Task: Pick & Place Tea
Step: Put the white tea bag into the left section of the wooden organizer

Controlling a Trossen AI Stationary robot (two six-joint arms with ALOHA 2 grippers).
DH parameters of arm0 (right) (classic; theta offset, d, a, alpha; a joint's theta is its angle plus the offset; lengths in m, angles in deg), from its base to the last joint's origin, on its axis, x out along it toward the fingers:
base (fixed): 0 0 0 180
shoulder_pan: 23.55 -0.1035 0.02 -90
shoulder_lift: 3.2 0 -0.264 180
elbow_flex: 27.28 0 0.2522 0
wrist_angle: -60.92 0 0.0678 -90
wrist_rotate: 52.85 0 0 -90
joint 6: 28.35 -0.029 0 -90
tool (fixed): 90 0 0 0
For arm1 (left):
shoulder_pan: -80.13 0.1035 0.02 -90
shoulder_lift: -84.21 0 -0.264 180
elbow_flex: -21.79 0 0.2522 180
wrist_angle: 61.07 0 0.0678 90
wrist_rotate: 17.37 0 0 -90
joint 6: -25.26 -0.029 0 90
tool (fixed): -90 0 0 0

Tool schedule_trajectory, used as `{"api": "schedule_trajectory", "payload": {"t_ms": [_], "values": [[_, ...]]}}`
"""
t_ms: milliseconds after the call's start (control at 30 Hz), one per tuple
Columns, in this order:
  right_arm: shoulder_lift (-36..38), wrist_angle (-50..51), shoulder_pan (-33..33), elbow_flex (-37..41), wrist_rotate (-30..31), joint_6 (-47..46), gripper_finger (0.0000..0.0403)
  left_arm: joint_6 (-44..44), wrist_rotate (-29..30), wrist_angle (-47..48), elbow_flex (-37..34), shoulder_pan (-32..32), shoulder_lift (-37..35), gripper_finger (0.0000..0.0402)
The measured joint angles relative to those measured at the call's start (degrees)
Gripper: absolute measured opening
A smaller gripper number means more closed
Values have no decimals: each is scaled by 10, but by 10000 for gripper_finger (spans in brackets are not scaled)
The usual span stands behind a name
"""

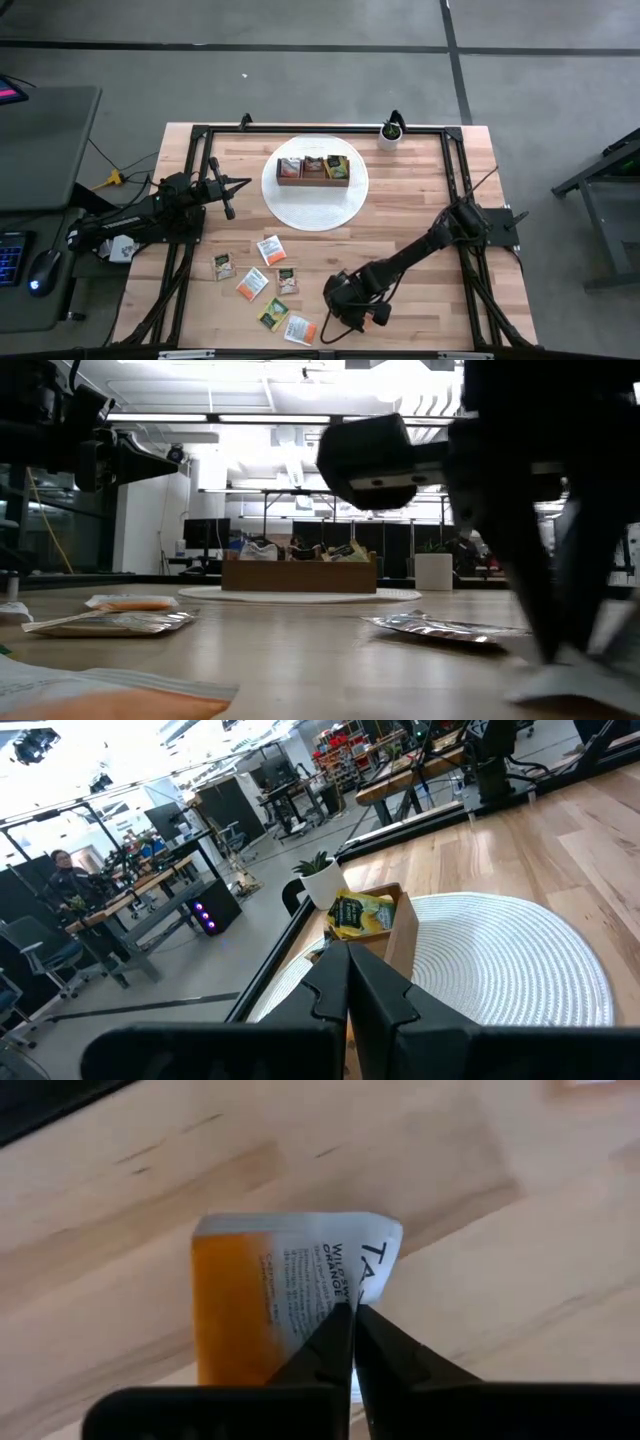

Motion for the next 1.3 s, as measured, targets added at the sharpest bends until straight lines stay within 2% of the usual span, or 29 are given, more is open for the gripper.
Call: {"api": "schedule_trajectory", "payload": {"t_ms": [467, 700, 900, 1167, 1300], "values": [[62, -68, 2, 1, 264, -18, 1, 0, 0, 0, 0, 0, 0, 1], [90, -129, 49, 1, 396, -34, 0, 0, 0, 0, 0, 0, 0, 1], [90, -193, 127, 1, 441, -32, 0, 0, 0, 0, 0, 0, 0, 1], [81, -272, 239, -2, 455, -30, 0, 0, 0, 0, 0, 0, 0, 1], [43, -264, 282, -57, 444, -30, 0, 0, 0, 0, 0, 0, 0, 1]]}}
